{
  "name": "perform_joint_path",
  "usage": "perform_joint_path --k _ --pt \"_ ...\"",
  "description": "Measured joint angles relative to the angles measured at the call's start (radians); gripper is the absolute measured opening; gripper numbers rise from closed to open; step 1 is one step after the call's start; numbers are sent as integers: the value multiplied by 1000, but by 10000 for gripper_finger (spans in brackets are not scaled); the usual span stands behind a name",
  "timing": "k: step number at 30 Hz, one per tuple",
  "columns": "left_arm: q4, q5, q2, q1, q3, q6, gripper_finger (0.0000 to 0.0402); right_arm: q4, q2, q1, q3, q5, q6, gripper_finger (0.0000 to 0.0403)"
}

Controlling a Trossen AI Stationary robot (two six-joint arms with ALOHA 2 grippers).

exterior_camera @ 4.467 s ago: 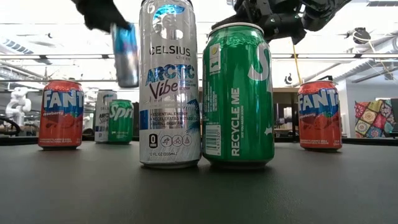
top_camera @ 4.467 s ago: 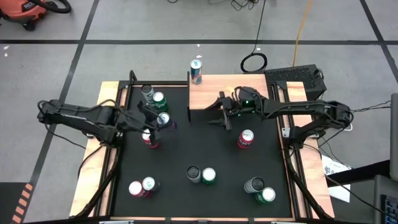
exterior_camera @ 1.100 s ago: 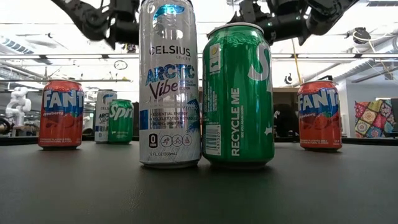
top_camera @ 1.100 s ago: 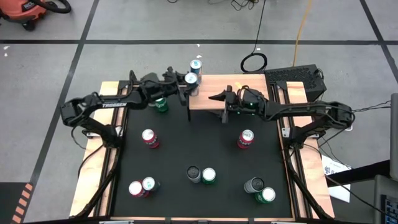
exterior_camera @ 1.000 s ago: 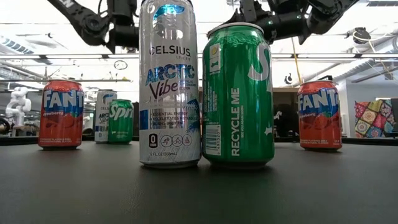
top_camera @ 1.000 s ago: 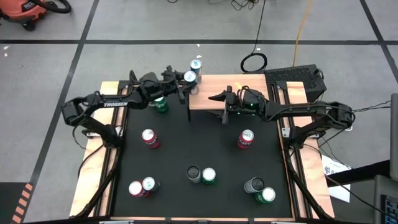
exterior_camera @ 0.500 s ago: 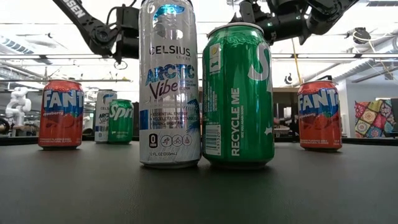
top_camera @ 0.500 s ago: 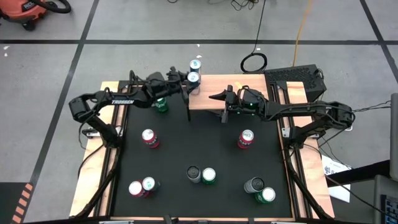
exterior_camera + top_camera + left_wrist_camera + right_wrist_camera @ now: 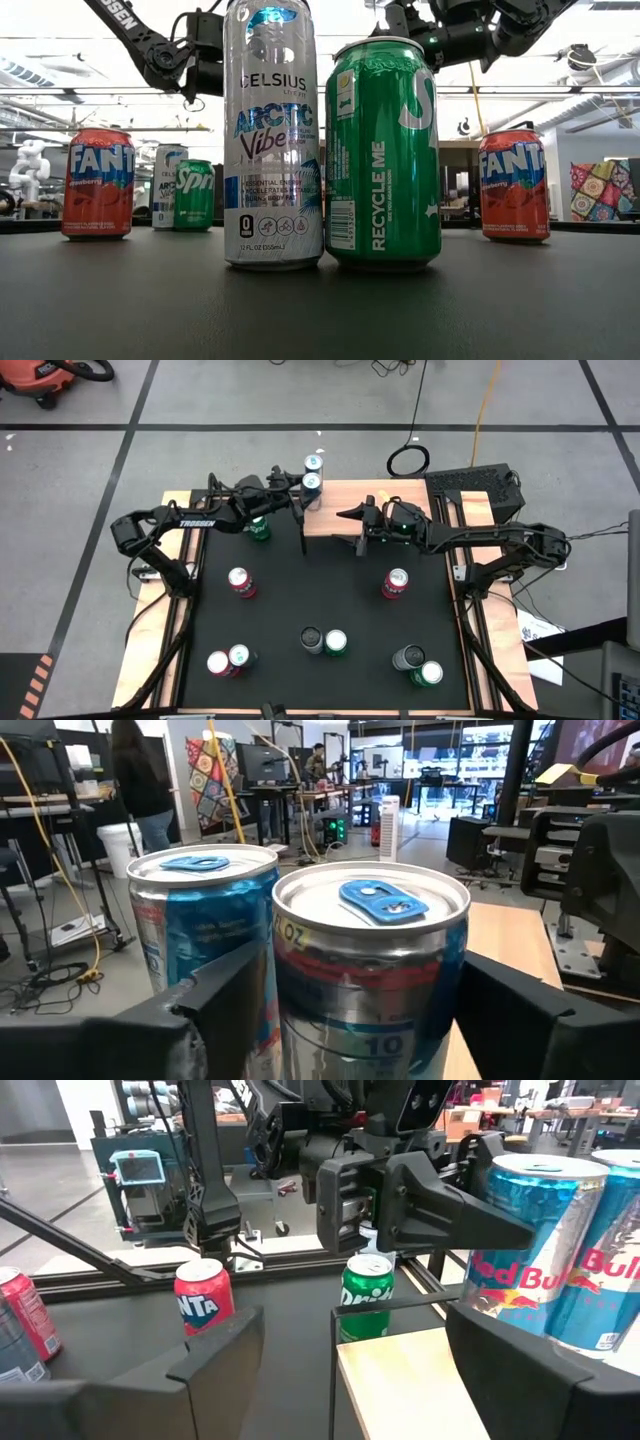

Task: Place canned beverage on shelf
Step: Put the top blue soda can on the shelf aligned with the other blue soda can, then put the blue soda can on the shelf aligned with the other blue soda cans

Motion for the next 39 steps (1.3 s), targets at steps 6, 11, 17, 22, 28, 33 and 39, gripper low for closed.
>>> perform_joint_path --k 6,11,17,22,28,33,39 --pt "-20 0 -17 0 -1 -4 328 -1 0 0 0 0 1 299" --pt "-96 -12 -109 -1 -1 25 333 0 0 0 0 0 0 299" --pt "-308 -52 -273 -14 -1 54 334 0 0 0 0 0 1 299" --pt "-687 -223 -469 -101 -1 98 334 -5 0 2 1 -2 1 299" --pt "-1007 -362 -671 -348 0 -28 334 -12 0 2 1 -30 0 299" --pt "-1175 -509 -708 -635 0 -200 334 -15 0 2 1 -85 10 299" --pt "-1209 -751 -645 -960 -2 -351 334 -16 0 9 1 -84 54 299"
